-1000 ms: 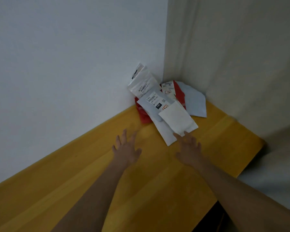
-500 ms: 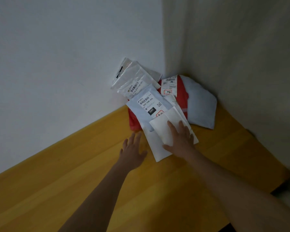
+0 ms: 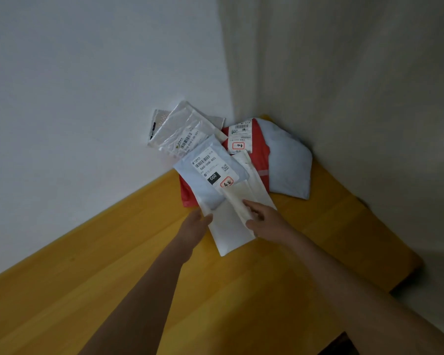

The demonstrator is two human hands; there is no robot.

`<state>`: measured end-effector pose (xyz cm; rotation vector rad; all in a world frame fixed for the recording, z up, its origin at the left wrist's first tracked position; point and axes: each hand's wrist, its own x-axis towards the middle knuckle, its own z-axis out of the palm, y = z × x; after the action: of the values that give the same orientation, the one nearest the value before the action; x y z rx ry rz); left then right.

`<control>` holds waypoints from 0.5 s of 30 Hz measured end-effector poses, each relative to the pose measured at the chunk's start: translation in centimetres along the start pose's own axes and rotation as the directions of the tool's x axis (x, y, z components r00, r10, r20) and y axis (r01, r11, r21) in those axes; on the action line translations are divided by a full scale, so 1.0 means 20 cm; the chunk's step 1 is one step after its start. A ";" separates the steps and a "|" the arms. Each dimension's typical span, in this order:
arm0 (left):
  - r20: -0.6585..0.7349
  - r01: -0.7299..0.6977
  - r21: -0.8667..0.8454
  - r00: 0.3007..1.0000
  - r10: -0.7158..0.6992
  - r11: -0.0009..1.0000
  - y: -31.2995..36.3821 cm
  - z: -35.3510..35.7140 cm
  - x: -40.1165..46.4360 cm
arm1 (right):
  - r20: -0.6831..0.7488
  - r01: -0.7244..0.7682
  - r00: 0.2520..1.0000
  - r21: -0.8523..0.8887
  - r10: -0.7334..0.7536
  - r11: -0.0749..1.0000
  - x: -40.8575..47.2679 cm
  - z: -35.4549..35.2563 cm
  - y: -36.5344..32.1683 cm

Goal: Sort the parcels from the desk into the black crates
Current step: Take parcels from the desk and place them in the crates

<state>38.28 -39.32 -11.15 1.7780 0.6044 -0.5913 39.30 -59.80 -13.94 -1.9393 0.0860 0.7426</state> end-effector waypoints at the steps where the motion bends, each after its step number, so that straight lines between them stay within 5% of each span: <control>1: 0.000 0.022 -0.028 1.000 -0.022 0.999 0.01 -0.01 0.00 | -0.035 0.004 0.999 0.099 0.000 0.995 -0.02 -0.03 -0.02; 4: 0.036 0.069 -0.073 0.997 -0.066 0.995 0.05 -0.03 -0.03 | -0.163 -0.013 0.984 0.302 0.065 0.953 -0.08 -0.06 -0.05; 8: 0.089 0.062 -0.136 0.995 -0.050 0.989 0.10 -0.07 -0.08 | -0.151 -0.006 0.975 0.718 0.165 0.696 -0.12 -0.06 -0.10; 11: 0.155 0.025 -0.187 0.988 0.004 0.982 0.12 -0.11 -0.11 | -0.084 -0.009 0.990 0.774 0.117 0.633 -0.14 -0.02 -0.13; 15: 0.209 -0.015 -0.331 0.974 0.089 0.943 0.11 -0.18 -0.17 | -0.035 -0.023 0.997 0.720 0.069 0.694 -0.15 0.07 -0.20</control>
<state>37.53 -36.87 -6.38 1.3887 0.4685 -0.6046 37.67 -57.38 -9.60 -1.1924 0.4078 0.5596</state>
